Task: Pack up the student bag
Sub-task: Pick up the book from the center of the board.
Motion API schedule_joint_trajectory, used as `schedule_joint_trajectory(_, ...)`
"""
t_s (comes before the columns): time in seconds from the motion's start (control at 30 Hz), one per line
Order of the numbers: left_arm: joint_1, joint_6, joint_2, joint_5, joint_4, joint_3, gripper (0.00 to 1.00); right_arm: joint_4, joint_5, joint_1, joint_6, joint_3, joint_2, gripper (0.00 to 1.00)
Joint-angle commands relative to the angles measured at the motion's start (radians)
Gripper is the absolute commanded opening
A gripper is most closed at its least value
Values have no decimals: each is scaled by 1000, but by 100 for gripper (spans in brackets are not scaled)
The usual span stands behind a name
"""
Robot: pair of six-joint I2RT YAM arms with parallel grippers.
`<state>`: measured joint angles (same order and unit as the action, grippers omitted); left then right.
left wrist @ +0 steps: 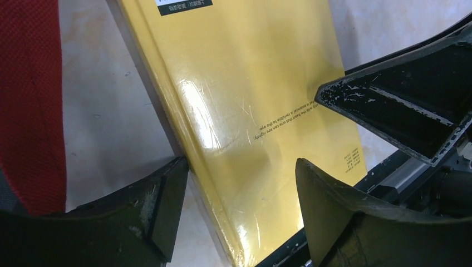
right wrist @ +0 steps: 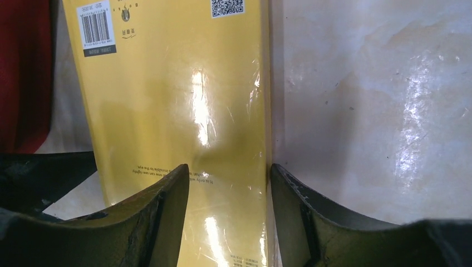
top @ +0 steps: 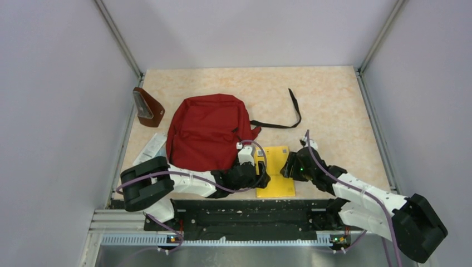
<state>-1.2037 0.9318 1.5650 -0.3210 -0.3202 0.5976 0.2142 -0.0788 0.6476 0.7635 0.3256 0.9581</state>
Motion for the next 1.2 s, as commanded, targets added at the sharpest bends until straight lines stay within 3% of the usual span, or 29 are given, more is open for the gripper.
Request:
schedule_joint_trajectory(0.0, -6, 17, -4, 89, -34, -11, 75, 3, 84, 91, 90, -34, 43, 54)
schedule_joint_trajectory(0.23, -47, 16, -48, 202, 29, -14, 74, 10, 20, 297, 219, -29, 33, 53)
schedule_joint_trajectory(0.37, -106, 53, -98, 184, 140, -22, 74, 32, -61, 471, 355, -40, 23, 53)
schedule_joint_trajectory(0.53, -163, 135, -129, 168, 215, -40, 74, 80, -111, 601, 497, -49, 7, 55)
schedule_joint_trajectory(0.8, -187, 157, -184, 76, 361, -40, 76, 314, -130, 636, 574, -34, -158, 72)
schedule_joint_trajectory(1.07, -188, 175, -239, 42, 402, -57, 77, 365, -27, 638, 628, -128, -307, 73)
schedule_joint_trajectory(1.17, -188, 177, -241, 54, 365, -73, 77, 301, -15, 638, 629, -182, -353, 73)
